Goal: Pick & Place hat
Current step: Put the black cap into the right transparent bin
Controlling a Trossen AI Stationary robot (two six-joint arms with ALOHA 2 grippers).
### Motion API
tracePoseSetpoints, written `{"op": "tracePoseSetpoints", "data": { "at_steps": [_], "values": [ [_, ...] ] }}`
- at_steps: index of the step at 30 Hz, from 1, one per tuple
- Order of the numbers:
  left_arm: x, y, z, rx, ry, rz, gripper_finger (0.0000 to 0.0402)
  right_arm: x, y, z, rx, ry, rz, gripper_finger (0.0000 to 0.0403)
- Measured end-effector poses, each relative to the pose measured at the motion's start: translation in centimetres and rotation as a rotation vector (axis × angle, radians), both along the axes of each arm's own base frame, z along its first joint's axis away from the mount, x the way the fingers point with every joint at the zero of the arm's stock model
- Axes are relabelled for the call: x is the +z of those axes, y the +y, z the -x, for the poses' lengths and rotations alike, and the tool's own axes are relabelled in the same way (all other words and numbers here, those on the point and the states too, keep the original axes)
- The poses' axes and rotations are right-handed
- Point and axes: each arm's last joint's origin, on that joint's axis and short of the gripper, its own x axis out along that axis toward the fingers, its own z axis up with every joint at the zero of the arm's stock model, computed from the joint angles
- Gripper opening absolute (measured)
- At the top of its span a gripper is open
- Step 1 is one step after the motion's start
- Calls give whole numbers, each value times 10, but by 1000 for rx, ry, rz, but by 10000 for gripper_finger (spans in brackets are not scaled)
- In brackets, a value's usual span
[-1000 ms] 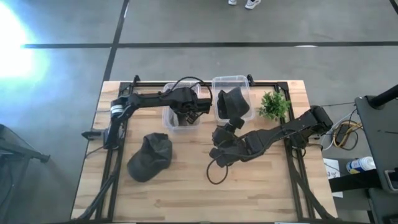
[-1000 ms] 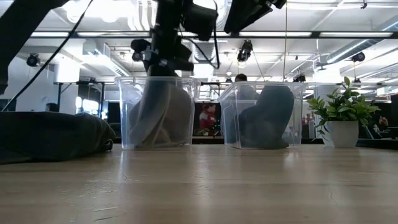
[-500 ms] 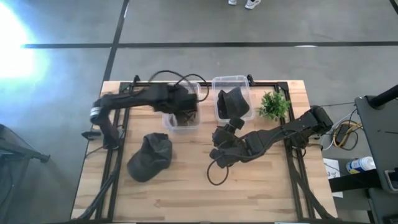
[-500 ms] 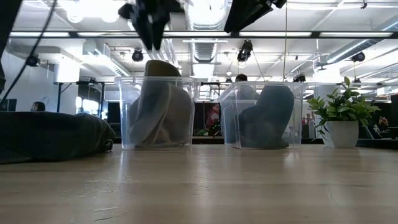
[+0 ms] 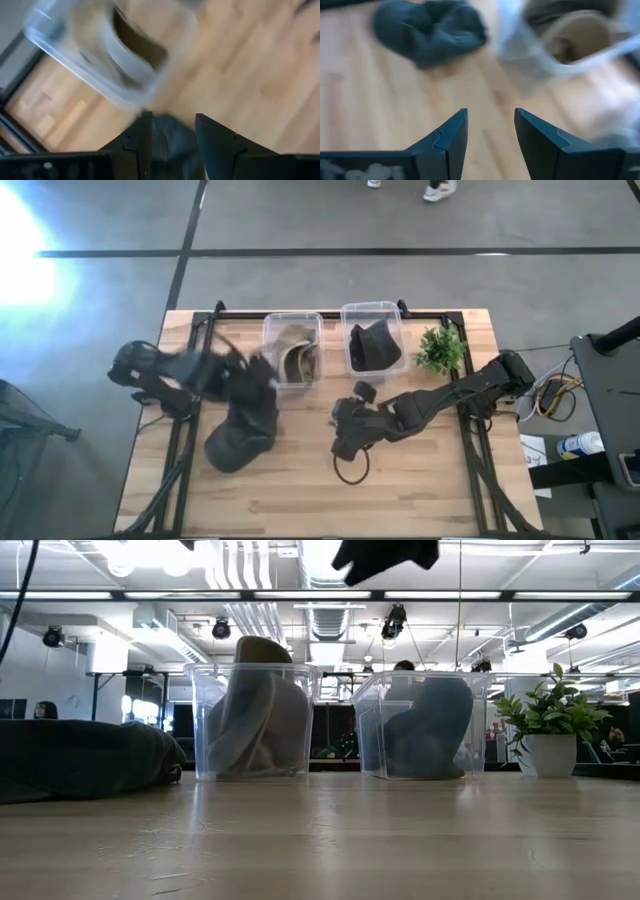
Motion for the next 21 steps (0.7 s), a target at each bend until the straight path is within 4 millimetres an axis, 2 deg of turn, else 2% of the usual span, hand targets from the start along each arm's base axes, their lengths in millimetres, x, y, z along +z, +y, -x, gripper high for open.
{"op": "tracePoseSetpoints", "data": {
  "at_steps": [5,9,12,15,21],
  "values": [
    [-56,-55,6,-148,222,43,140,-7,9,-16,65,-61,-108,160],
    [-109,-83,19,-47,350,3,140,-19,12,-23,72,-45,-119,160],
    [-143,-92,27,9,384,-31,140,-26,13,-26,60,-31,-126,160],
    [-174,-93,30,48,393,-46,140,-29,15,-28,61,-33,-125,160],
    [-227,-95,24,51,302,38,140,-25,18,-24,67,-41,-114,160]
  ]
}}
